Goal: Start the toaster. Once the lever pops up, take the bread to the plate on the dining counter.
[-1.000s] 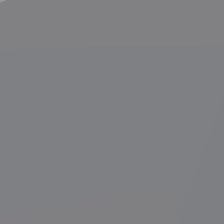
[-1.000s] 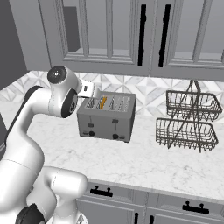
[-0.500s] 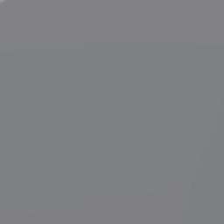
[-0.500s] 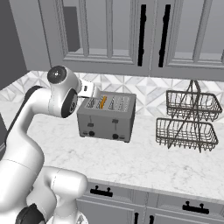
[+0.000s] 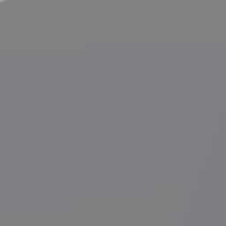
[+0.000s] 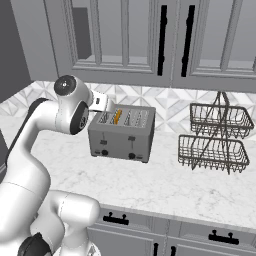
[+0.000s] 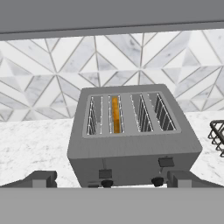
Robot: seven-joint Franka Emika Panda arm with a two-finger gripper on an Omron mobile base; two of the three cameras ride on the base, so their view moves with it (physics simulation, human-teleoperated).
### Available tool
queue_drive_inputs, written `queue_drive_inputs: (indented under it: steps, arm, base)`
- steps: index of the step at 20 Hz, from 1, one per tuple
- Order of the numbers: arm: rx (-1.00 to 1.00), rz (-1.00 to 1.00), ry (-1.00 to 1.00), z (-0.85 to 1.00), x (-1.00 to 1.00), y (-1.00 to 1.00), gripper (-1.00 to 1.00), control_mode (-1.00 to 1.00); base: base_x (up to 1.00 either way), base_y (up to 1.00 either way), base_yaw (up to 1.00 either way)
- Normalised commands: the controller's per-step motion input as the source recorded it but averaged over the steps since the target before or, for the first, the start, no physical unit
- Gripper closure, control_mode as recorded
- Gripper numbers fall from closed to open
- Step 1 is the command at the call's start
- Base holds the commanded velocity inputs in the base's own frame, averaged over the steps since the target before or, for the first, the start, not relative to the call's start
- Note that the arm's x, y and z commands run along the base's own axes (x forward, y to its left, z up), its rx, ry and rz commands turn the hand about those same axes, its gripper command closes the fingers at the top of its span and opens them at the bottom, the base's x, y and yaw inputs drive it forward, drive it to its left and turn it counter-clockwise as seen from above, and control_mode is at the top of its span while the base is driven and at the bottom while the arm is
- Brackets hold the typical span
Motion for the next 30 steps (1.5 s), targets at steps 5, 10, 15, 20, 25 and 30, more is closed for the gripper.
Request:
queue_drive_inputs:
  steps: [5,10,15,20,25,30]
  arm:
    - [0.00,0.00,0.00,0.00,0.00,0.00,-1.00,-1.00]
    - [0.00,0.00,0.00,0.00,0.00,0.00,-1.00,-1.00]
    - [0.00,0.00,0.00,0.00,0.00,0.00,-1.00,-1.00]
    - [0.00,0.00,0.00,0.00,0.00,0.00,-1.00,-1.00]
    - [0.00,0.00,0.00,0.00,0.00,0.00,-1.00,-1.00]
    - [0.00,0.00,0.00,0.00,0.00,0.00,-1.00,-1.00]
  base:
    - [0.00,0.00,0.00]
    - [0.00,0.00,0.00]
    - [0.00,0.00,0.00]
    - [0.00,0.00,0.00]
    - [0.00,0.00,0.00]
    - [0.00,0.00,0.00]
